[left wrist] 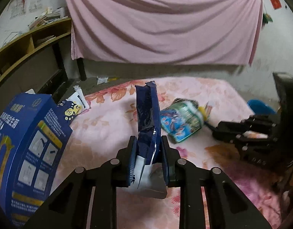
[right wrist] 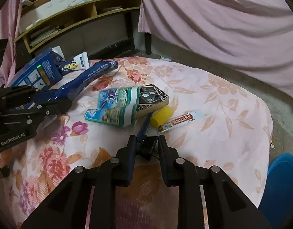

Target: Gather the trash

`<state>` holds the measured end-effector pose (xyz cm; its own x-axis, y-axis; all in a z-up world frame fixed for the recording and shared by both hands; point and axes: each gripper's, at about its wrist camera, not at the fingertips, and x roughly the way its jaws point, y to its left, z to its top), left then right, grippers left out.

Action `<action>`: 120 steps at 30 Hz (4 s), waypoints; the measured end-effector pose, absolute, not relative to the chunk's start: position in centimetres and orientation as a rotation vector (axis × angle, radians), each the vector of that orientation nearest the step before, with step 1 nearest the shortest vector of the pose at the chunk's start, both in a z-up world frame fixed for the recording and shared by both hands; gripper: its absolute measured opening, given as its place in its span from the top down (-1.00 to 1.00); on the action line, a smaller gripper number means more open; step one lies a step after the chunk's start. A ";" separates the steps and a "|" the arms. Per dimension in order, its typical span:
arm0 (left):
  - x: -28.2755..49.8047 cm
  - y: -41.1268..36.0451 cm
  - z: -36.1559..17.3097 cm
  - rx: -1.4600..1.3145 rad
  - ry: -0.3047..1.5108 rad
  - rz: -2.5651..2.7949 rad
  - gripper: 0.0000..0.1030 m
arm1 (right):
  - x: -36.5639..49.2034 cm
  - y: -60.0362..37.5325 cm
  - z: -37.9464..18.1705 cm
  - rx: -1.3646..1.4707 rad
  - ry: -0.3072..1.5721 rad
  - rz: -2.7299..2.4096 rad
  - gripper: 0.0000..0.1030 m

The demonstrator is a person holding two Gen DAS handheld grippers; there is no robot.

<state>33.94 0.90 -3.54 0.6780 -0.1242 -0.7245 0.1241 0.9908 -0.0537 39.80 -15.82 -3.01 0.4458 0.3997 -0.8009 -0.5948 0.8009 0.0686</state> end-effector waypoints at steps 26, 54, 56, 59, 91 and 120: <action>29.1 -3.0 -4.2 -0.007 0.888 -0.134 0.62 | 34.3 -18.5 -2.6 -0.260 0.931 0.734 0.59; 25.8 -14.4 6.2 0.057 0.392 -0.333 0.62 | 26.7 -31.7 6.2 0.029 0.218 0.435 0.75; 25.8 -15.7 6.9 0.076 0.359 -0.356 0.62 | 26.1 -32.7 6.8 0.037 0.157 0.399 0.75; 25.8 -17.4 7.7 0.107 0.325 -0.392 0.62 | 25.5 -34.4 7.5 0.066 0.093 0.354 0.75; 32.5 -30.1 3.0 0.166 0.656 -0.646 0.62 | 29.0 -45.7 4.0 0.328 0.382 -0.040 0.74; 33.9 -30.4 1.2 0.127 0.799 -0.639 0.39 | 30.9 -47.1 2.5 0.391 0.558 -0.055 0.68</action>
<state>33.95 -30.44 1.16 0.5215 -0.4855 -0.7016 0.5781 0.8059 -0.1279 30.85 -47.09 2.47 0.8491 0.0544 -0.5254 0.1553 0.9250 0.3467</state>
